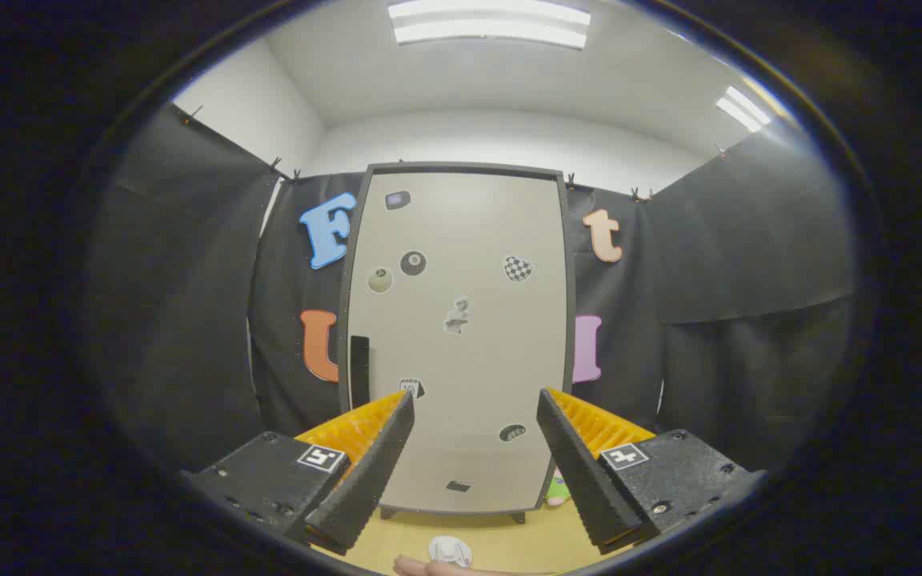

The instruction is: Open the shoe cabinet door, grab the shoes and put them into the shoe cabinet, then close the shoe cabinet door.

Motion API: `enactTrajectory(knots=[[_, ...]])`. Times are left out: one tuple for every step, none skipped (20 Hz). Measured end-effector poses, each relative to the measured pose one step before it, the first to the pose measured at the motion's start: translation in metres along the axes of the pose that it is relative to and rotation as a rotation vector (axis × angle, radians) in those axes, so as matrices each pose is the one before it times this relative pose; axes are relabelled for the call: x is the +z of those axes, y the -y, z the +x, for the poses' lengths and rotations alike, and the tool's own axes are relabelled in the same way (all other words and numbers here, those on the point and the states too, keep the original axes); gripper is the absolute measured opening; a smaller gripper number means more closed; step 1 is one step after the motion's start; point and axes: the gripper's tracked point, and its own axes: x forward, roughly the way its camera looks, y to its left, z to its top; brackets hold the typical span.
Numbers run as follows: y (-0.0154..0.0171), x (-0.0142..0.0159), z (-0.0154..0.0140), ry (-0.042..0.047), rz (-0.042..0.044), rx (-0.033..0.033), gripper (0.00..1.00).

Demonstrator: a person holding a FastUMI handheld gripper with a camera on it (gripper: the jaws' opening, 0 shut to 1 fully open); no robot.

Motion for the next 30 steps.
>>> enactTrajectory(knots=[[0.00012, -0.00006, 0.00005, -0.00346, -0.00189, -0.00268, 1.0], [0.00045, -0.0014, -0.00032, -0.00241, 0.00151, -0.00112, 1.0], [-0.00064, 0.00024, 0.00038, -0.00207, 0.0023, -0.00067, 1.0], [-0.00034, 0.0001, 0.00194, -0.00321, -0.00477, -0.00025, 1.0], [0.00019, -0.00163, 0.00115, -0.00787, -0.01238, -0.00012, 1.0], [-0.00052, -0.00087, 0.00055, -0.00347, -0.00632, 0.0062, 1.0], [-0.00019, -0.00165, 0.00195, -0.00644, -0.00137, 0.0057, 1.0], [0.00018, -0.00178, 0.00213, -0.00276, 0.00671, 0.0012, 1.0], [-0.00011, -0.00029, 0.00294, -0.00351, 0.01052, -0.00302, 1.0], [-0.00137, -0.00272, 0.00284, -0.00621, 0.00768, -0.00413, 1.0], [-0.00159, -0.0042, 0.00199, -0.01136, 0.00038, -0.00428, 1.0], [-0.00042, -0.00156, 0.00225, -0.00713, 0.00045, -0.00067, 1.0], [0.00061, -0.00086, 0.00317, -0.00519, -0.00143, 0.0022, 1.0], [0.00104, -0.00124, 0.0035, -0.00549, -0.00235, -0.00264, 1.0], [-0.00065, 0.0, 0.00352, -0.00144, 0.00448, 0.00354, 1.0], [-0.00262, -0.00318, 0.00352, -0.00508, 0.0028, 0.0081, 1.0], [-0.00176, -0.00073, 0.00563, -0.00087, 0.00662, 0.00591, 1.0], [-0.00162, 0.00055, 0.01104, 0.0001, 0.00919, 0.00702, 1.0], [-0.00182, 0.00086, 0.01151, 0.00314, 0.01106, 0.00526, 1.0], [-0.00321, -0.00191, 0.01331, -0.01137, 0.00933, 0.0061, 1.0], [-0.0072, -0.00359, 0.01272, -0.02502, 0.00225, 0.02501, 1.0], [-0.00763, -0.00267, 0.01167, -0.02074, 0.00401, 0.03201, 1.0], [-0.00633, 0.00015, 0.01081, -0.00792, 0.00824, 0.02546, 0.99], [-0.00397, -0.00064, 0.00905, -0.00675, 0.00348, 0.01902, 1.0], [-0.00578, 0.00034, 0.00921, 0.00481, 0.00291, 0.01644, 1.0], [-0.00752, 0.00061, 0.00765, 0.00627, -0.00124, 0.02124, 1.0], [-0.00928, 0.00031, 0.00652, 0.00982, 0.00506, 0.02606, 1.0], [-0.01068, -0.00147, 0.00414, 0.00084, 0.00957, 0.03774, 0.99], [-0.01206, -0.0017, 0.00357, -0.01086, 0.01161, 0.04008, 1.0], [-0.01142, 0.00009, 0.00199, -0.00097, 0.01748, 0.03603, 1.0]])
